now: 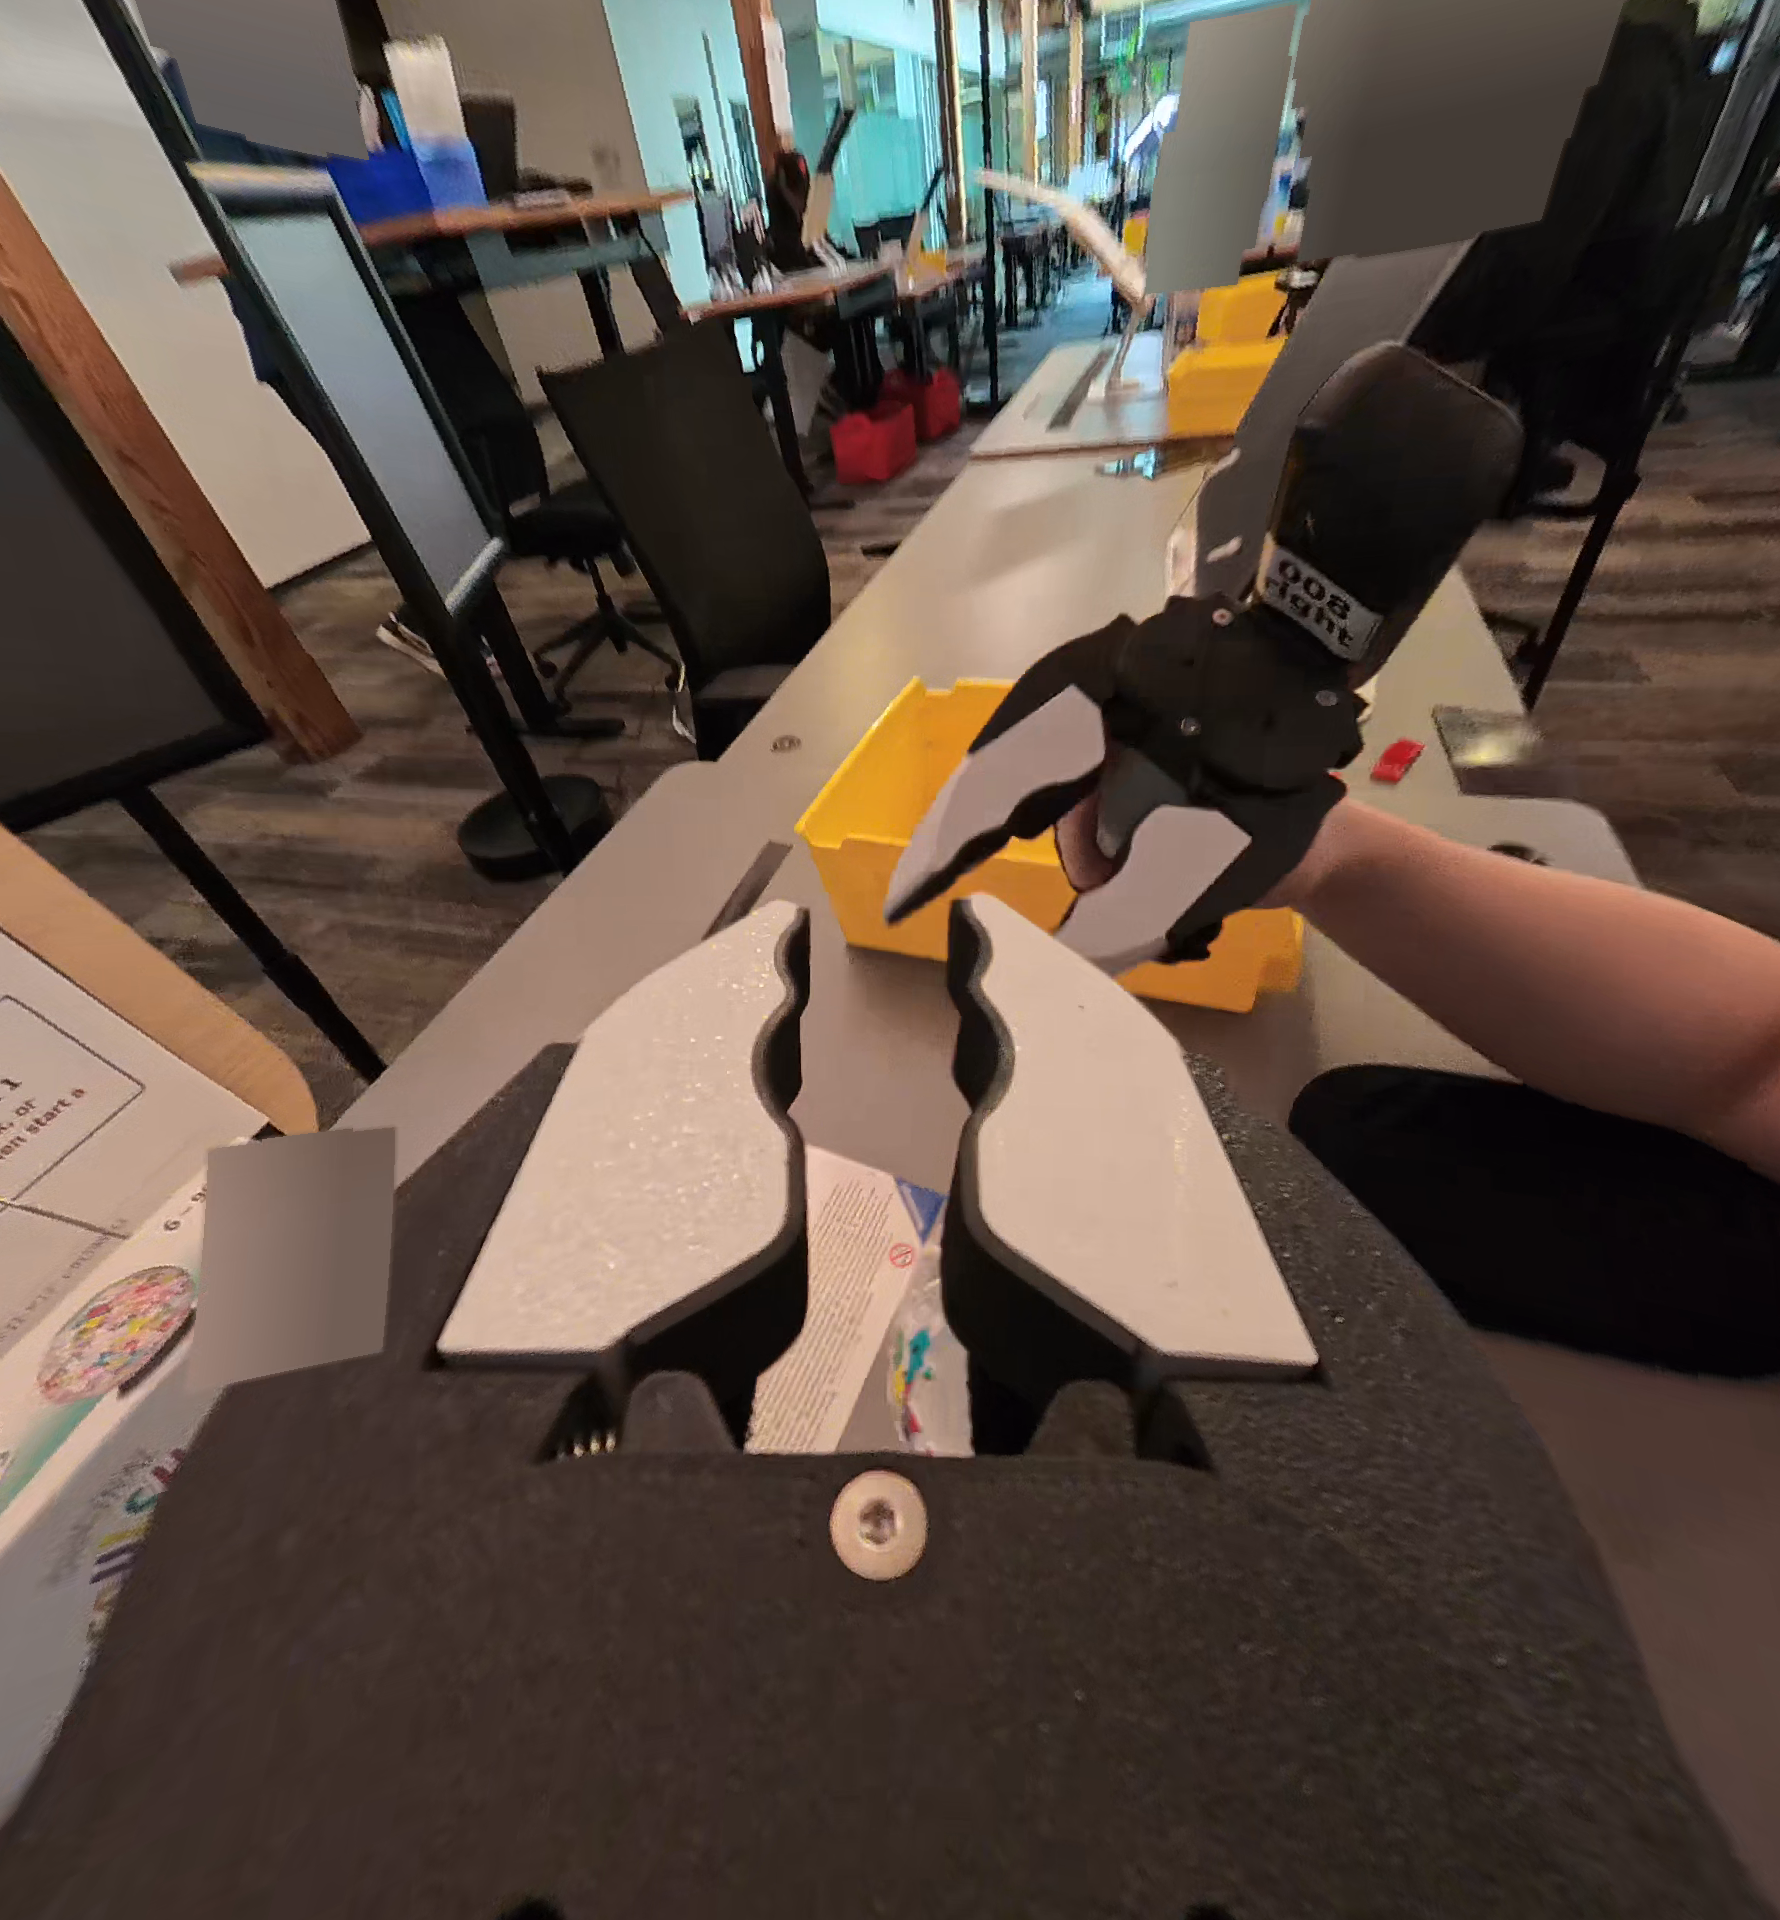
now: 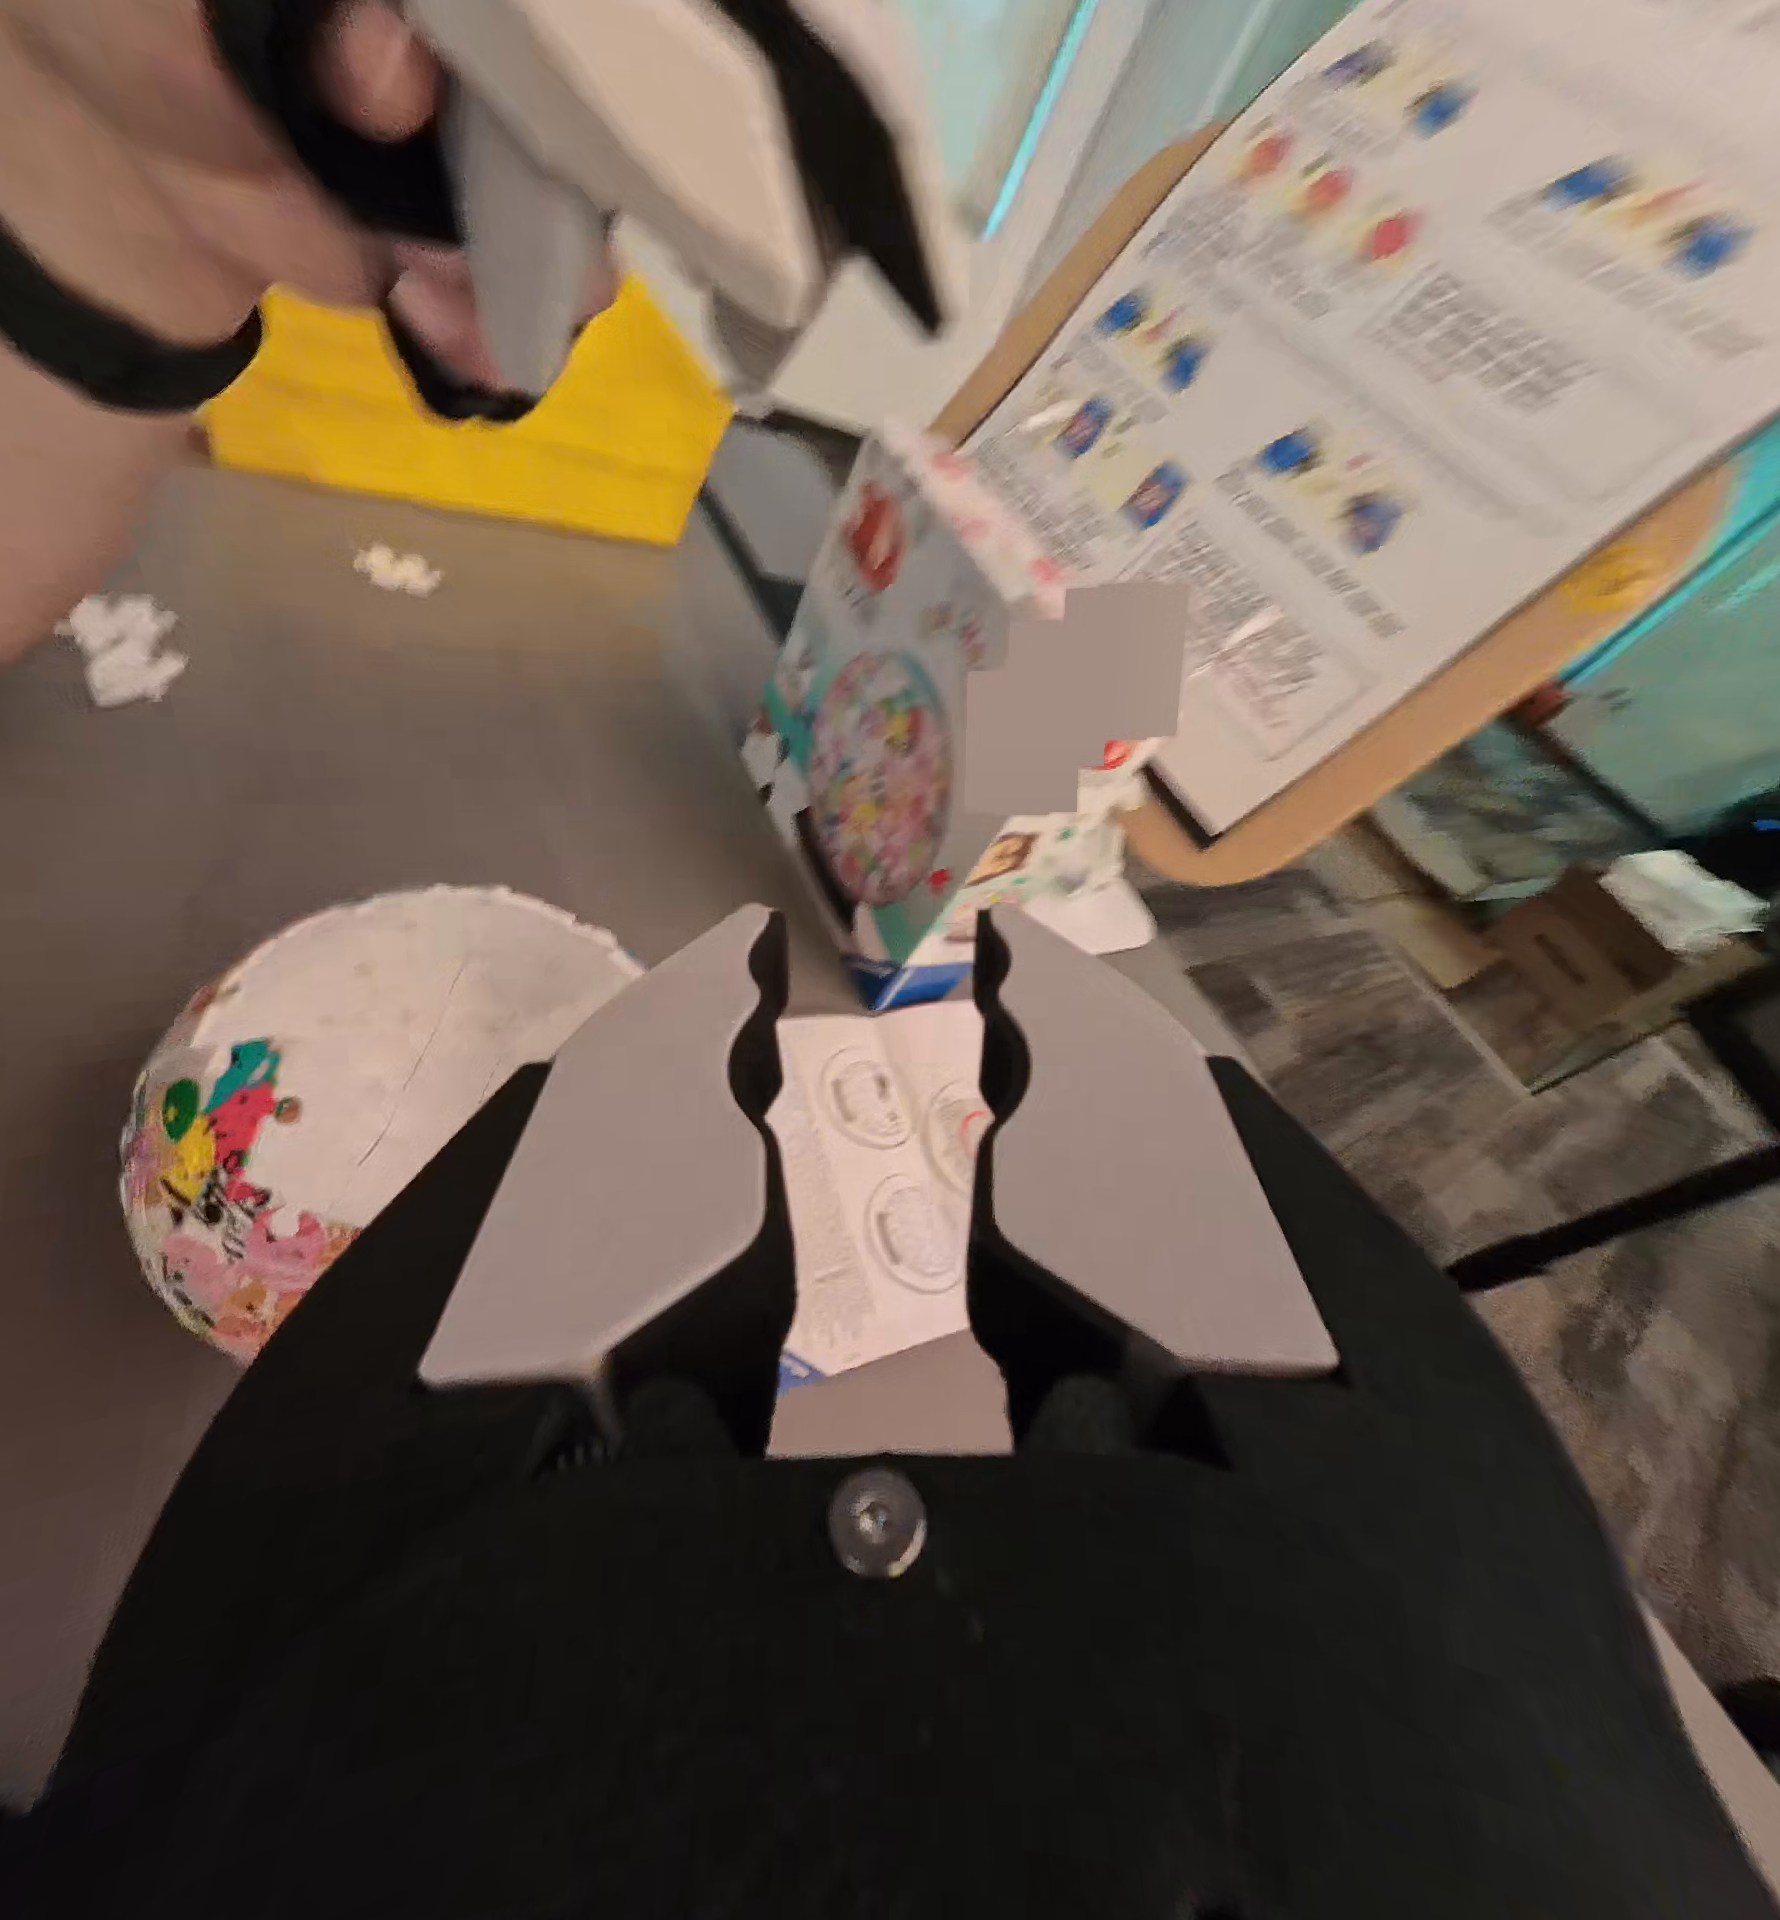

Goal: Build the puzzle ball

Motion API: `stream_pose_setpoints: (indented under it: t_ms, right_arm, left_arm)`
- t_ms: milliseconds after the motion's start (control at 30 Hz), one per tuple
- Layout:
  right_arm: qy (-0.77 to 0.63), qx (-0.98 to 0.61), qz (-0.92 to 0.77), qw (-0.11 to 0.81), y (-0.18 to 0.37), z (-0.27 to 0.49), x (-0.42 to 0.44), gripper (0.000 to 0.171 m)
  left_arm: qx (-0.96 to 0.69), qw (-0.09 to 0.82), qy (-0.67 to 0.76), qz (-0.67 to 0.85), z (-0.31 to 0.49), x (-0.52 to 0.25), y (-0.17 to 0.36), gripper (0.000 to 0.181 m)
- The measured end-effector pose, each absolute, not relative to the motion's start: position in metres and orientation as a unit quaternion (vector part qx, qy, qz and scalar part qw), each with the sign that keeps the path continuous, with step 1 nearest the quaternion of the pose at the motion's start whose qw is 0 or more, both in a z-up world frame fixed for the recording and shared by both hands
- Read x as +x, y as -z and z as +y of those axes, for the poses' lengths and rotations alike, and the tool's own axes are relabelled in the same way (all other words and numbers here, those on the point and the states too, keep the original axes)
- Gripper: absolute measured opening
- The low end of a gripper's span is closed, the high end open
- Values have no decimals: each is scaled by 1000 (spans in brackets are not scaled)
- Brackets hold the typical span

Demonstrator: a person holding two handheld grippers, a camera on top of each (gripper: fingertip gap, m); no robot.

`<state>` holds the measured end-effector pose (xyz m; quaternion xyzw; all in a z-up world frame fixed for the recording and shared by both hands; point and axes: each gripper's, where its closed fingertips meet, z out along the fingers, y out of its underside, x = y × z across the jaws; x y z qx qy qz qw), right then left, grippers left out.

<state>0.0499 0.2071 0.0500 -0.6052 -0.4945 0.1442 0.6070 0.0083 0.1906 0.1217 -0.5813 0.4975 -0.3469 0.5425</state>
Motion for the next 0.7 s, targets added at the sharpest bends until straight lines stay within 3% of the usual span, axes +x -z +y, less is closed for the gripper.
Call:
stream_pose_setpoints:
  t_ms: [100, 200, 433, 700]
  right_arm:
    - [-181, -574, -450, 660, -84, 186, 65, 36]
    - [-208, -568, -425, 673, -87, 166, 73, 52]
    - [-234, -625, -388, 636, -23, 100, 70, 66]
    - [-332, -631, -338, 614, 31, 2, 31, 59]
  left_arm:
    - [-576, 541, 367, 491, 170, 0, -126, 31]
    - [-609, 512, 332, 506, 160, -11, -115, 45]
    - [-651, 490, 295, 500, 94, -92, -77, 44]
    - [-716, 453, 339, 409, 3, -198, 16, 38]
